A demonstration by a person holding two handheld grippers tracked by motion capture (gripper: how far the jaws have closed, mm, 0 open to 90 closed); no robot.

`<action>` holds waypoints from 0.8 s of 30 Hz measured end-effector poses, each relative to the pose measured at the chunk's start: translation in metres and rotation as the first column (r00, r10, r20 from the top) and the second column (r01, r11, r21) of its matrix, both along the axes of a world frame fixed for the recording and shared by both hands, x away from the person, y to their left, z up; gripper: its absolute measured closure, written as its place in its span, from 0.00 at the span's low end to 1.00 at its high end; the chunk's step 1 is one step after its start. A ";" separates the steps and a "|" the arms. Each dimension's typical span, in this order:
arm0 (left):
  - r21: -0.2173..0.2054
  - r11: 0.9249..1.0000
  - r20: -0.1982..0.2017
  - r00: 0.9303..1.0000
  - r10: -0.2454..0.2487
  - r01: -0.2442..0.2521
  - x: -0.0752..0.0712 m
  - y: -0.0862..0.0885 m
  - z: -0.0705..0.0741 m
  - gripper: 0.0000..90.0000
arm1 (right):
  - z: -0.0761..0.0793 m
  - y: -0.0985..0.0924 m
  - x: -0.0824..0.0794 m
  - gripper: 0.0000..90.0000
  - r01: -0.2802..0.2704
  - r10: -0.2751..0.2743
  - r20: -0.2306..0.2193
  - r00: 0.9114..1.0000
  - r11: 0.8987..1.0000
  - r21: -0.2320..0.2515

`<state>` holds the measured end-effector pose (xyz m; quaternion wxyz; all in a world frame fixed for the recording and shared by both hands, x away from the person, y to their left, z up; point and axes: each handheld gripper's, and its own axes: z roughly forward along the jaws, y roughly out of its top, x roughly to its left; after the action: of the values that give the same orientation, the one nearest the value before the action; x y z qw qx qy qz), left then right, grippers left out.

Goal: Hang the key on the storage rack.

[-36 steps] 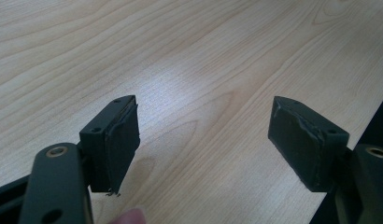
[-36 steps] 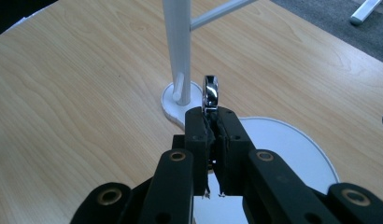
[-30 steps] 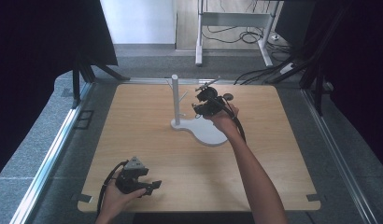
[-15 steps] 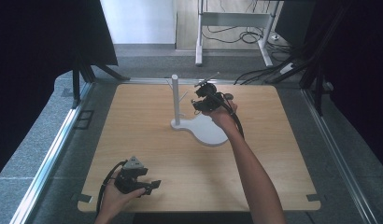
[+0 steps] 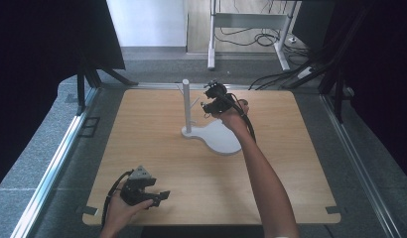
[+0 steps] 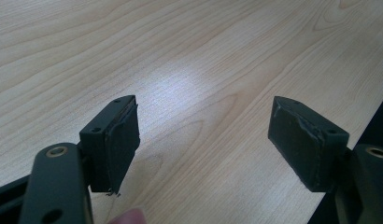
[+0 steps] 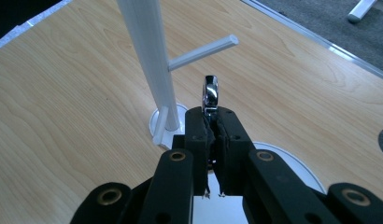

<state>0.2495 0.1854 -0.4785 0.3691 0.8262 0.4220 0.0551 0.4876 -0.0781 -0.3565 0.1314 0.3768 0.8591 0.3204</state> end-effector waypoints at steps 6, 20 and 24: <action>-0.001 1.000 -0.002 1.000 -0.003 0.003 0.000 0.000 0.000 0.28 | -0.004 0.004 0.008 0.94 0.009 -0.009 -0.011 1.000 1.000 -0.001; -0.008 1.000 -0.003 1.000 -0.002 0.002 0.000 0.001 0.000 0.28 | -0.006 0.007 0.027 0.94 0.052 -0.052 -0.014 0.999 0.999 -0.003; -0.009 1.000 -0.005 1.000 -0.001 0.001 0.000 0.001 0.000 0.28 | -0.006 0.008 0.031 0.94 0.056 -0.056 -0.002 0.998 0.998 -0.009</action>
<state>0.2499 0.1861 -0.4790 0.3719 0.8248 0.4229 0.0509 0.5182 -0.0703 -0.3623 0.1408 0.4007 0.8497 0.3124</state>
